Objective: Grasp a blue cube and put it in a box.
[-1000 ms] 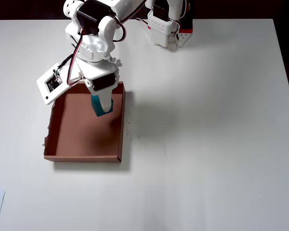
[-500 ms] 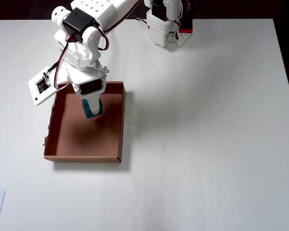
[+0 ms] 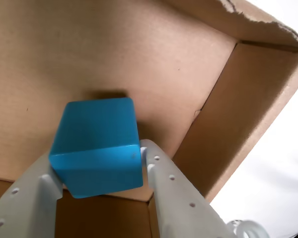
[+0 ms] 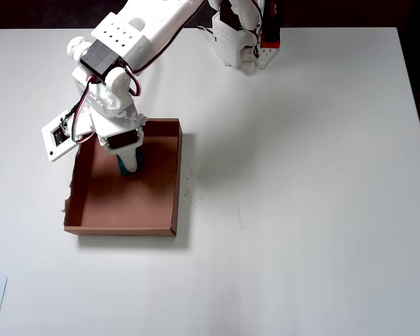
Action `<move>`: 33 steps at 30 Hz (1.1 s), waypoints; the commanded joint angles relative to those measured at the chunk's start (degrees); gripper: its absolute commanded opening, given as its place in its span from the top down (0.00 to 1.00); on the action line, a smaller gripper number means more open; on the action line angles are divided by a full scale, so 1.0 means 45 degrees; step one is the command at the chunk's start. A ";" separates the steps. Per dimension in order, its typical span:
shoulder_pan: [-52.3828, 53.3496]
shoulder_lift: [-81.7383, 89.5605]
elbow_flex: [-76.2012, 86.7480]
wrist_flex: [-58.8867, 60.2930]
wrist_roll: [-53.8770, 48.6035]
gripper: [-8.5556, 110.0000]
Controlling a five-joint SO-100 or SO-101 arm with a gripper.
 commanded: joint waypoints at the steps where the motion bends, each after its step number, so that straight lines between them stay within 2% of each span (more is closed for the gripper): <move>1: 0.0137 -0.0098 -0.0605 -0.0156 -0.0117 0.82; 22: 0.0410 -0.0566 -0.0078 -0.0078 -0.0117 0.81; 33: 0.0312 -0.0469 -0.0137 0.0156 -0.0117 0.73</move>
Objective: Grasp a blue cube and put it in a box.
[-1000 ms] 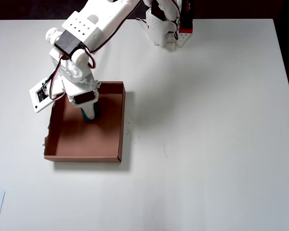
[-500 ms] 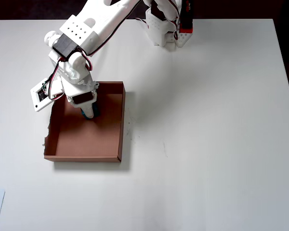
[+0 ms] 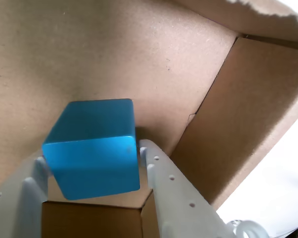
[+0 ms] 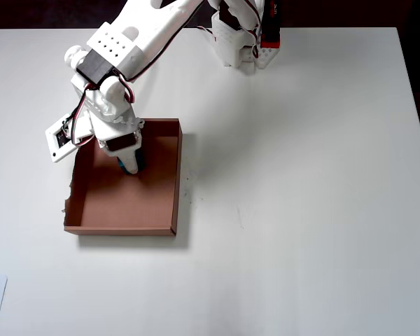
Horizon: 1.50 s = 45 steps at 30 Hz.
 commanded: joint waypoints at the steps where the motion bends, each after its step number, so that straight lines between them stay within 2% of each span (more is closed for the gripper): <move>1: -0.0039 0.0195 -0.0098 0.0098 -0.0117 0.72; 11: -0.0156 0.0391 -0.0059 0.0176 -0.0117 0.63; 19: -0.0176 0.0684 0.0156 0.0059 -0.0117 0.63; 32: -0.0156 0.5312 0.3105 0.1113 -0.0742 0.66; 45: -0.0762 1.0430 0.5371 0.1797 -0.2422 0.66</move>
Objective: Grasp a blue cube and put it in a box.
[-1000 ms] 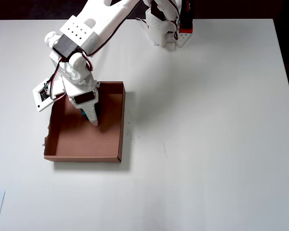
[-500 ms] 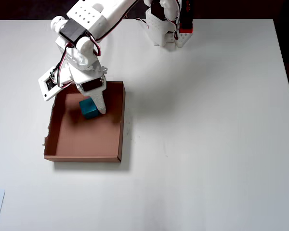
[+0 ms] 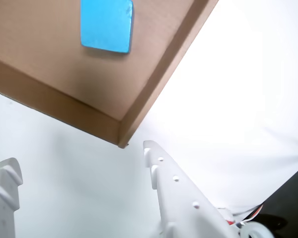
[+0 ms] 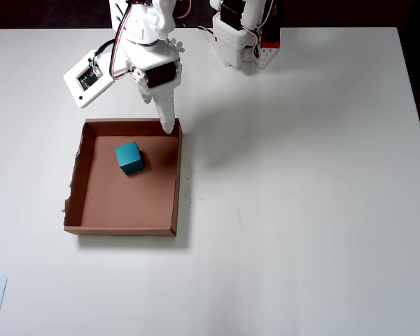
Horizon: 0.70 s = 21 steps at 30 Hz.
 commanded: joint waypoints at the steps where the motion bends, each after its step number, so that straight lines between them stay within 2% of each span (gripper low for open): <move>1: -0.0215 0.1445 0.0078 0.0117 -0.0430 0.66; 21: -0.0859 0.5898 0.1992 -0.0195 -0.2285 0.67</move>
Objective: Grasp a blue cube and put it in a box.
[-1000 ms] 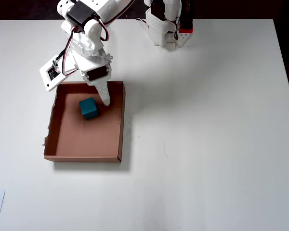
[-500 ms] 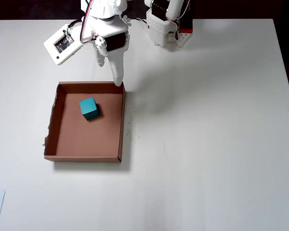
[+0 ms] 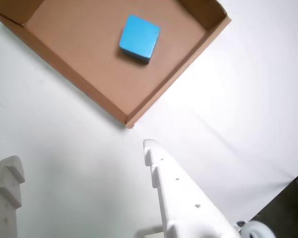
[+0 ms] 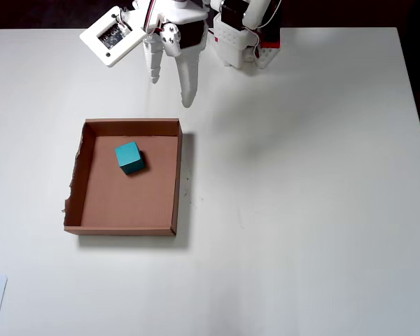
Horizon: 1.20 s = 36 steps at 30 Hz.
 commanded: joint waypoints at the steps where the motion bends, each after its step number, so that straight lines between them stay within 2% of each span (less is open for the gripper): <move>1: -0.0371 0.1660 0.0488 -0.0254 -0.0469 0.67; 19: -0.2285 0.9238 0.5918 -0.0117 -0.2344 0.68; 36: -0.5449 1.1211 0.8477 0.0430 -0.2207 0.72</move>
